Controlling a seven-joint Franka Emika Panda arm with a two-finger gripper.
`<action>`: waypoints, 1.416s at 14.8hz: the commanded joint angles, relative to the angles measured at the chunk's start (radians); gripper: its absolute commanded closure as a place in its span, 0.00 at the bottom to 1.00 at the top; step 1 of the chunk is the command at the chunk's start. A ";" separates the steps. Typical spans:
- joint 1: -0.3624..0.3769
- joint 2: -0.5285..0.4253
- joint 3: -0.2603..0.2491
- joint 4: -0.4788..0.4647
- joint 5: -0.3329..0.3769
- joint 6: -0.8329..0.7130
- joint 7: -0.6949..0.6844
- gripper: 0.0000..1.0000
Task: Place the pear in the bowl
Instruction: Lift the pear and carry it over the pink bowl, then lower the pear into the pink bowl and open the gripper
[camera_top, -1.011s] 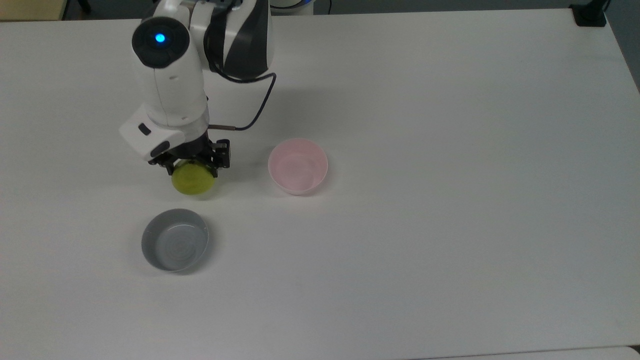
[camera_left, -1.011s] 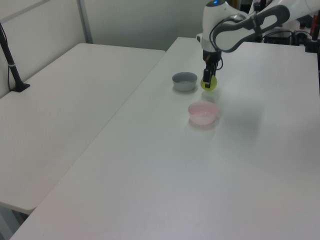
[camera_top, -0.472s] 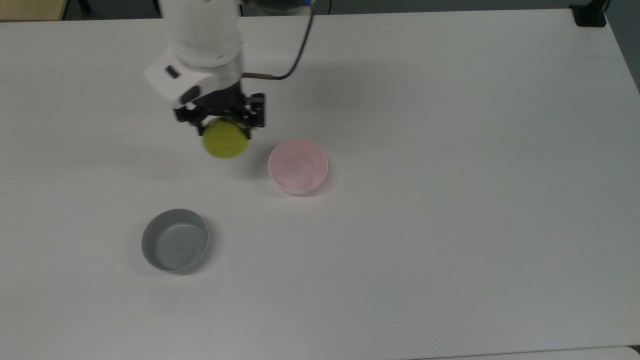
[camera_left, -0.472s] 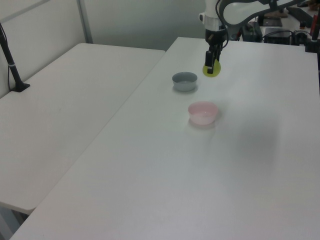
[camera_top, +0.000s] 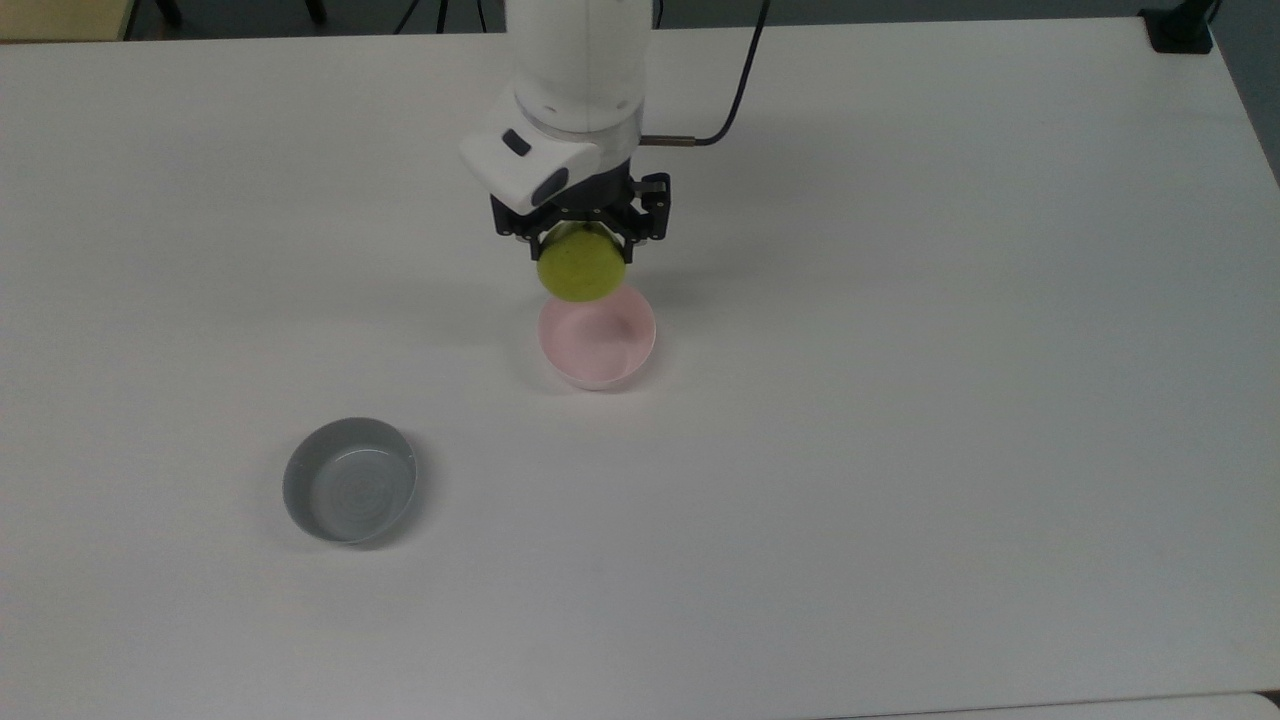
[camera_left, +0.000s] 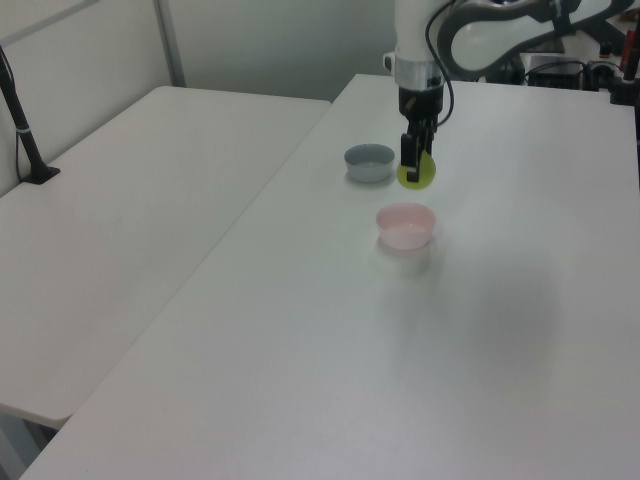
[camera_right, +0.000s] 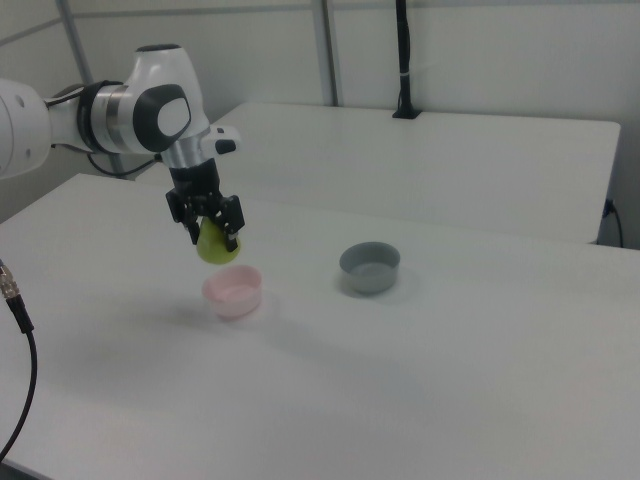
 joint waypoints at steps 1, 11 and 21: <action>0.015 -0.014 -0.003 -0.081 -0.014 0.058 0.024 0.50; 0.012 0.068 -0.003 -0.109 -0.040 0.217 0.024 0.50; 0.009 0.092 -0.003 -0.101 -0.040 0.252 0.035 0.00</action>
